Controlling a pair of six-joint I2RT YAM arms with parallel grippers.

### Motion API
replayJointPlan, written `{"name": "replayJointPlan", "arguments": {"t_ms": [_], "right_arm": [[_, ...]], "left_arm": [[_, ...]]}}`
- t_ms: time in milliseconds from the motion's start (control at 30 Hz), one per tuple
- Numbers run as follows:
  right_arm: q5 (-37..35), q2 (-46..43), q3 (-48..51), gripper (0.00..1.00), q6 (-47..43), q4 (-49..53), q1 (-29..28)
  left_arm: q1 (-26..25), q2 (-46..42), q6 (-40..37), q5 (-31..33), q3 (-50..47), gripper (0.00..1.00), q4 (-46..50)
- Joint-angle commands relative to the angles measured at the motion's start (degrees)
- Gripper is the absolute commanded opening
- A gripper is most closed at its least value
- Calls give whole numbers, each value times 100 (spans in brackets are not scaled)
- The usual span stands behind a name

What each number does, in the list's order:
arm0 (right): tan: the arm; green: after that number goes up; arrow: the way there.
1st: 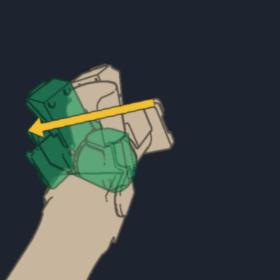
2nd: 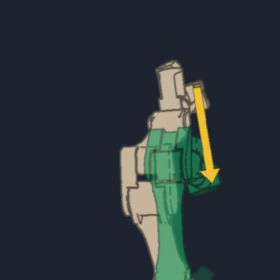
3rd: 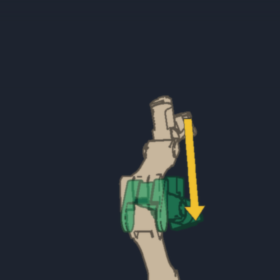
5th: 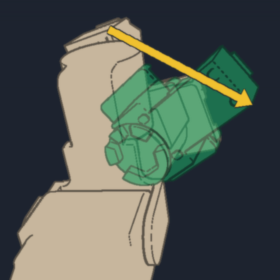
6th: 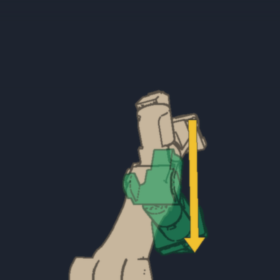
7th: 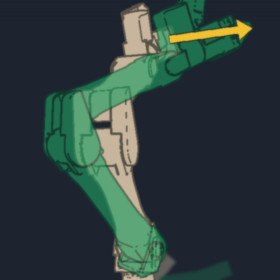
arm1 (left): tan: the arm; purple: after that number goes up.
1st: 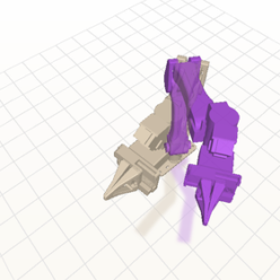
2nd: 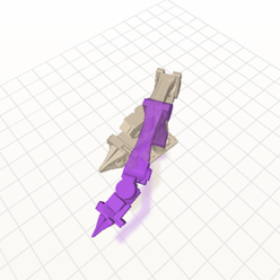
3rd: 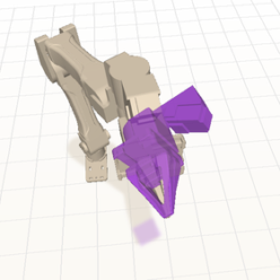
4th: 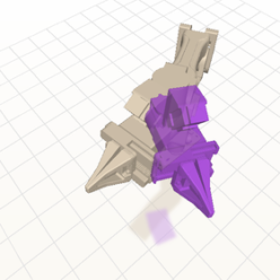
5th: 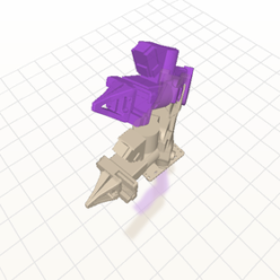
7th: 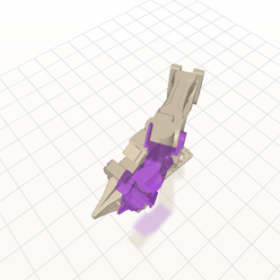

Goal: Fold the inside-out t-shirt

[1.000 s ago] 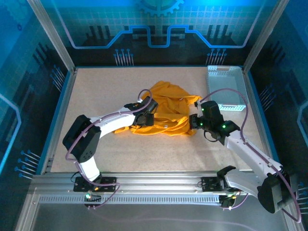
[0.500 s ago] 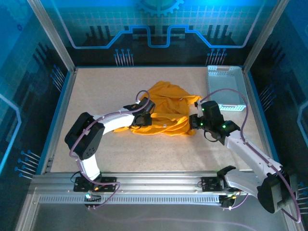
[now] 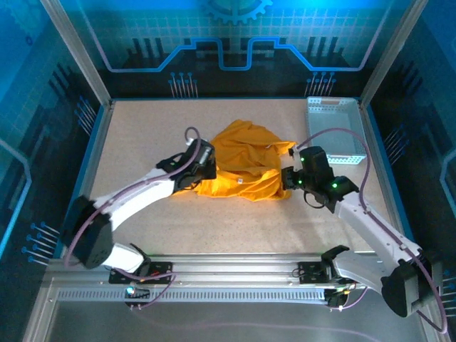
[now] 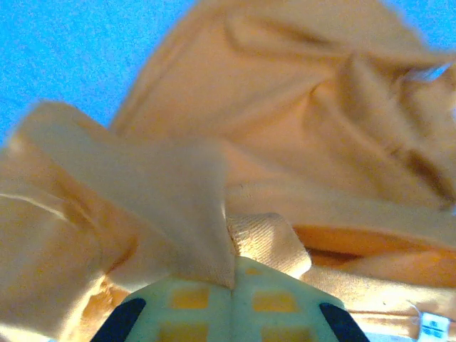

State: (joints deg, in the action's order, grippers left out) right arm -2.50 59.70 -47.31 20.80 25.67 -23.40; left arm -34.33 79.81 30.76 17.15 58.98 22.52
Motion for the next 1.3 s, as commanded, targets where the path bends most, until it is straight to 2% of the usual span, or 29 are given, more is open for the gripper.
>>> {"name": "replayJointPlan", "arguments": {"t_ms": [0,200,433,600,767,867,1000,1200,1267], "right_arm": [[54,-329,-725,0,-344,313,116],[447,-723,-1882,0,-735,680,108],[1449,-850,-3595,0,-1042,1133,74],[2281,-726,-4869,0,-1006,1335,4],[2726,-528,-5885,0,-739,1363,-7],[2558,-351,-6225,0,-656,1373,0],[2039,77,-6370,0,-762,1445,-7],[797,1049,-5943,0,-1148,1388,2],[466,1445,-5681,0,-1257,1236,50]], "left_arm": [[14,-836,-385,468,402,0,601],[15,-1807,-931,544,1360,0,1131],[11,-2719,-1168,320,2332,0,1043],[9,-3055,-1203,-222,3017,0,723],[11,-3103,-1000,-933,3462,0,367],[13,-2993,-958,-983,3558,0,253],[9,-2568,-1164,-483,3671,0,320],[68,-743,-1595,1314,4334,0,1216],[269,-69,-1566,1449,4500,0,1389]]}}
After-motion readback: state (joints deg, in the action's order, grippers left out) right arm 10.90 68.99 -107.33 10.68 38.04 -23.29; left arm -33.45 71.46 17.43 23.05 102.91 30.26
